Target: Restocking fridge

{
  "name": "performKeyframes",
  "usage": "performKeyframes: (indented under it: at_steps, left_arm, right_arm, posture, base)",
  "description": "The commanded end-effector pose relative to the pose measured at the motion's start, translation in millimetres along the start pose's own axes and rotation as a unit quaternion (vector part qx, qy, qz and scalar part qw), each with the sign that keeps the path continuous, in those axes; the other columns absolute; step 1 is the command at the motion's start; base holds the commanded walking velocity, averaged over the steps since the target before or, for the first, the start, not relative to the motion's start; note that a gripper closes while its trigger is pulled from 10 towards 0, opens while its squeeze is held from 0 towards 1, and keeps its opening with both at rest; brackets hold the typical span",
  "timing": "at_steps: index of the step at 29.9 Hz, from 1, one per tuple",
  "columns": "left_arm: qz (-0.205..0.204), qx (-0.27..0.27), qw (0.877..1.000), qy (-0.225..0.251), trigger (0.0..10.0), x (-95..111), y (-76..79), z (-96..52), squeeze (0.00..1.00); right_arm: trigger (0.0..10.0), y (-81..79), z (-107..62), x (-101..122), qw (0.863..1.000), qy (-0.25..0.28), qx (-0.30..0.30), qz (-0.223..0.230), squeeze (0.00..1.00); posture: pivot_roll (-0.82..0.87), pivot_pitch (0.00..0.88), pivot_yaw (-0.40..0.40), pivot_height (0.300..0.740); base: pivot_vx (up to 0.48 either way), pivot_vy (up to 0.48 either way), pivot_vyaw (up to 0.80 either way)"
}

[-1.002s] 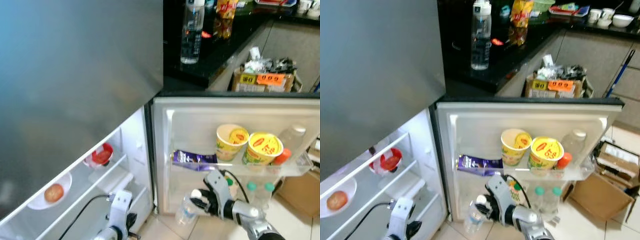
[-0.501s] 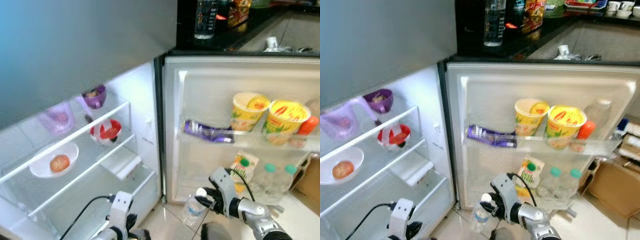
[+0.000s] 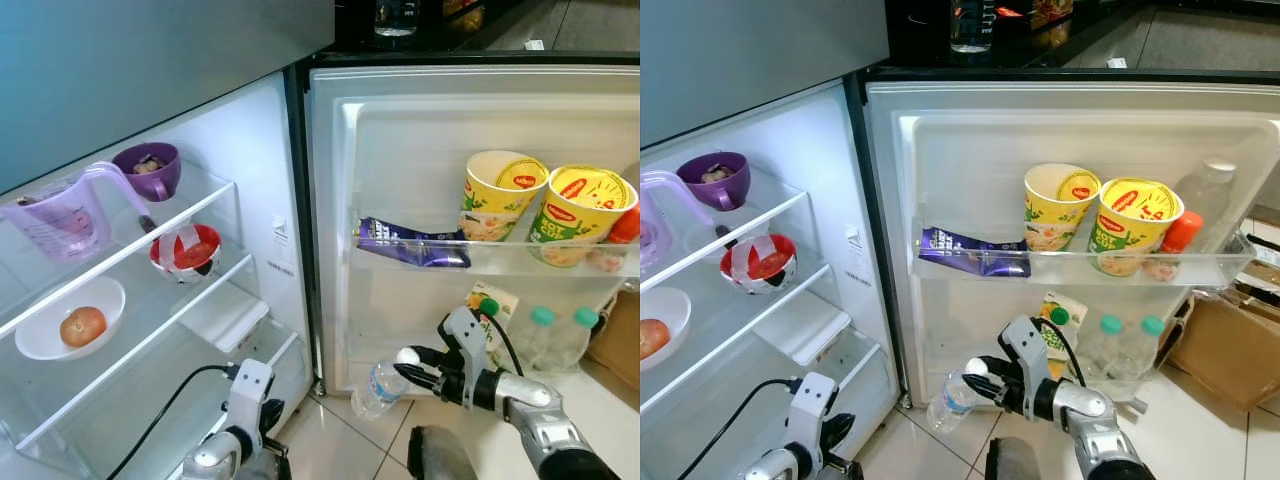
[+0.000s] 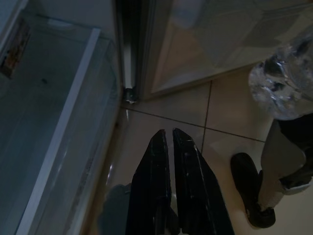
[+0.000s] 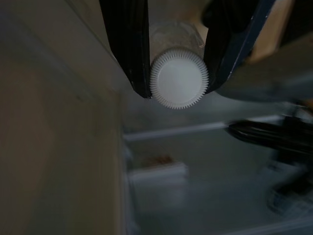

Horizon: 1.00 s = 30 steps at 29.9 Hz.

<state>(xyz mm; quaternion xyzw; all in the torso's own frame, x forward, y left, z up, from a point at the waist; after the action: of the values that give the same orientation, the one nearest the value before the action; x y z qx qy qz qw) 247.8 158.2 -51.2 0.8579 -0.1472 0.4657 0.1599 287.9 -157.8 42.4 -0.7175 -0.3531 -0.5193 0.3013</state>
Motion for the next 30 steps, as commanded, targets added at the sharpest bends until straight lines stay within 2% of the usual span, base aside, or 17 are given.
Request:
performKeyframes:
  at_steps: [1, 3, 5, 9, 10, 11, 13, 18, 19, 22, 29, 30]
  left_arm:
    - [0.006, -0.005, 1.0, 0.0, 10.0, 0, 1.1, 0.0, 0.0]
    - [0.009, -0.008, 1.0, 0.003, 10.0, 2, 1.7, 1.1, 0.0]
    - [0.01, -0.01, 1.0, 0.003, 10.0, 1, 3.2, 1.3, 0.0]
    - [0.011, -0.013, 1.0, 0.002, 10.0, 1, 4.4, 1.4, 0.0]
    - [0.011, -0.013, 1.0, 0.002, 10.0, 1, 4.4, 1.4, 0.0]
    - [0.014, -0.017, 1.0, 0.002, 10.0, 1, 5.2, 1.6, 0.0]
    - [0.015, -0.018, 1.0, 0.002, 10.0, 1, 5.4, 1.6, 0.0]
    - [0.017, -0.019, 1.0, 0.004, 10.0, 3, 5.4, 2.3, 0.0]
    - [0.02, -0.021, 1.0, 0.005, 10.0, 3, 5.5, 2.5, 0.0]
    - [0.022, -0.022, 1.0, 0.004, 10.0, 4, 5.5, 2.5, 0.0]
    - [0.024, -0.024, 0.999, 0.003, 10.0, 4, 5.7, 2.6, 0.0]
    - [0.025, -0.025, 0.999, 0.003, 10.0, 4, 5.9, 2.9, 0.0]
  right_arm:
    - [10.0, -2.0, -1.0, 9, 1.0, 0.018, 0.02, -0.001, 0.0]
    - [10.0, 2.5, -5.9, 26, 0.999, 0.048, 0.018, -0.011, 0.0]
    - [10.0, 15.5, -6.0, 36, 0.998, 0.058, -0.026, -0.023, 0.0]
    - [10.0, 20.7, -1.2, 40, 0.996, 0.053, -0.055, -0.037, 0.0]
    - [10.0, 20.7, -1.2, 40, 0.996, 0.053, -0.055, -0.037, 0.0]
    - [10.0, 19.3, 8.1, 40, 0.996, 0.044, -0.069, -0.046, 0.0]
    - [10.0, 18.0, 9.6, 41, 0.996, 0.041, -0.071, -0.046, 0.0]
    - [10.0, 4.1, 20.7, 35, 0.997, 0.031, -0.05, -0.04, 0.0]
    - [10.0, -3.4, 27.6, 34, 0.998, 0.032, -0.039, -0.035, 0.0]
    - [10.0, -6.3, 30.3, 35, 0.998, 0.035, -0.033, -0.034, 0.0]
    - [10.0, -0.1, 32.0, 29, 0.996, 0.009, -0.065, -0.056, 0.0]
    - [10.0, 10.5, 32.1, 21, 0.99, -0.027, -0.115, -0.071, 0.0]
  posture:
    - [-0.07, 0.0, -0.006, 0.581]
    - [-0.07, 0.0, -0.007, 0.581]
    - [-0.08, 0.0, -0.008, 0.581]
    - [-0.08, 0.0, -0.008, 0.581]
    - [-0.08, 0.0, -0.008, 0.581]
    - [-0.08, 0.0, -0.007, 0.581]
    - [-0.08, 0.0, -0.007, 0.581]
    - [-0.08, 0.0, -0.001, 0.581]
    - [-0.08, 0.0, 0.002, 0.581]
    - [-0.08, 0.0, 0.007, 0.581]
    - [-0.08, 0.0, 0.008, 0.581]
    - [-0.08, 0.0, 0.008, 0.581]
  base:
    - [0.0, 0.0, 0.0]
    - [0.0, 0.0, 0.0]
    - [0.0, 0.0, 0.0]
    - [0.0, 0.0, 0.0]
    - [0.0, 0.0, 0.0]
    - [0.0, 0.0, 0.0]
    - [0.0, 0.0, 0.0]
    - [0.0, 0.0, 0.0]
    - [0.0, 0.0, 0.0]
    - [0.0, 0.0, 0.0]
    - [0.0, 0.0, 0.0]
    - [0.0, 0.0, 0.0]
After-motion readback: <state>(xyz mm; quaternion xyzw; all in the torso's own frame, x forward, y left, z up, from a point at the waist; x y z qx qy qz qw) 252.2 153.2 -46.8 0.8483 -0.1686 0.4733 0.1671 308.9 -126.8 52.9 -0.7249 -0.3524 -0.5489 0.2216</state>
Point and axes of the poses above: a point about 5 cm out from each wrist's last joint towards the gripper, its own z axis pointing out of the wrist towards the gripper, its own x axis along the axis of the wrist's last joint, y = z × x, the point moved 2 cm from there along z, pointing out of the wrist towards the gripper, and after that the axes turned 2 degrees about -z, right-handed, at the moved point
